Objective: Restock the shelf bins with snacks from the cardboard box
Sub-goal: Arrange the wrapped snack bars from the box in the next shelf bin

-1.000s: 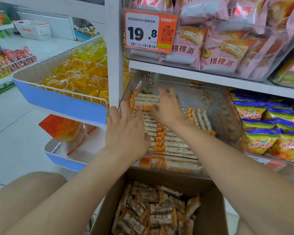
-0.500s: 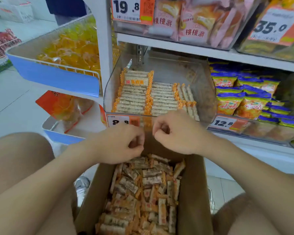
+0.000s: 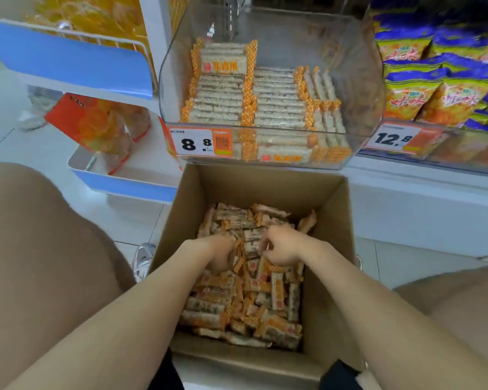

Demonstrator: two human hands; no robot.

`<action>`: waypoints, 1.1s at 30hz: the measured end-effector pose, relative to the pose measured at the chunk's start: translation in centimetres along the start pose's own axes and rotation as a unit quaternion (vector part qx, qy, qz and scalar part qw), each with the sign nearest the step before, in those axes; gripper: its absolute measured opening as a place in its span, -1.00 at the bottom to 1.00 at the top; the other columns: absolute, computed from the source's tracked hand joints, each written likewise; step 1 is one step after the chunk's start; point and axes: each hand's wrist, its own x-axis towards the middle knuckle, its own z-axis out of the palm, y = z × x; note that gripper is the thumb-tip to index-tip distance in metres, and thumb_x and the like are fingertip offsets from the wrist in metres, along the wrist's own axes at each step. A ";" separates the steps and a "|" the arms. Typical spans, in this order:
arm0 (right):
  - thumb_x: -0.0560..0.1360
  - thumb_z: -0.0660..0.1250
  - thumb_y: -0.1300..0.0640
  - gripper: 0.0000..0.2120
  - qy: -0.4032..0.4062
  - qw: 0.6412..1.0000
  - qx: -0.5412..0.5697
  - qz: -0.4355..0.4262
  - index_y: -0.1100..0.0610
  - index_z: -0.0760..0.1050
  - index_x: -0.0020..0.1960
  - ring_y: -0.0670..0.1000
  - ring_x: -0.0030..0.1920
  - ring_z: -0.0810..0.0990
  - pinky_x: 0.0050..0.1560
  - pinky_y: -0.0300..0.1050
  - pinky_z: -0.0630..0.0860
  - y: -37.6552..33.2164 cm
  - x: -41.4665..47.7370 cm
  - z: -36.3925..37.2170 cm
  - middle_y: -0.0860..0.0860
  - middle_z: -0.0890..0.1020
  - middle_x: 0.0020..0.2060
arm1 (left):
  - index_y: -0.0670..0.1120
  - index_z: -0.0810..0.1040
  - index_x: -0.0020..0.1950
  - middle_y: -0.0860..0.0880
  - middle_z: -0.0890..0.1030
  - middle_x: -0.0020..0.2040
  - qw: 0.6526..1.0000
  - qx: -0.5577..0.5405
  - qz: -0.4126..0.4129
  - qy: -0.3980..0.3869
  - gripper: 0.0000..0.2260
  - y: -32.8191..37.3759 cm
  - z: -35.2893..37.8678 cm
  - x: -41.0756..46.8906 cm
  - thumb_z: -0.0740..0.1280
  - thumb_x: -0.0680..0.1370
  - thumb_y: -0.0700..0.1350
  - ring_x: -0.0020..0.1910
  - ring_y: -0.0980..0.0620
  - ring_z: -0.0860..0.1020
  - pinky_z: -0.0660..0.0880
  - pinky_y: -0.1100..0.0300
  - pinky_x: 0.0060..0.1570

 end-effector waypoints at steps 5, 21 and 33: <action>0.67 0.26 0.20 -0.80 -0.093 0.995 -0.007 0.033 0.26 0.54 0.23 0.20 -0.08 0.63 -0.23 0.05 0.54 -0.1 2.7 6.5 0.17 0.63 0.01 | -0.10 0.53 0.31 -0.15 0.52 0.36 0.995 0.063 -0.024 -0.077 -0.76 -2.4 5.7 2.5 0.28 0.65 -0.24 0.03 -0.07 0.56 0.51 0.22 -0.19; 0.57 0.39 0.30 -0.30 -0.061 0.996 -0.045 0.047 0.11 0.22 0.64 0.25 0.37 0.47 0.27 0.14 0.55 1.8 5.4 14.6 0.17 0.41 0.42 | -0.04 0.52 0.30 -0.10 0.55 0.19 0.994 -0.051 -0.085 -0.043 -0.72 -3.6 10.0 5.4 0.33 0.60 -0.24 0.08 -0.10 0.57 0.61 0.02 0.09; 0.63 0.39 -0.13 -0.41 0.211 0.894 0.395 -0.009 0.09 0.39 0.57 -0.03 0.47 0.42 0.39 -0.18 0.34 1.0 2.4 5.8 -0.02 0.49 0.47 | 0.03 0.59 0.34 0.06 0.60 0.24 0.945 -0.275 0.032 0.173 -0.50 -2.4 4.5 3.8 0.55 0.43 -0.25 0.26 0.04 0.57 0.52 0.26 0.13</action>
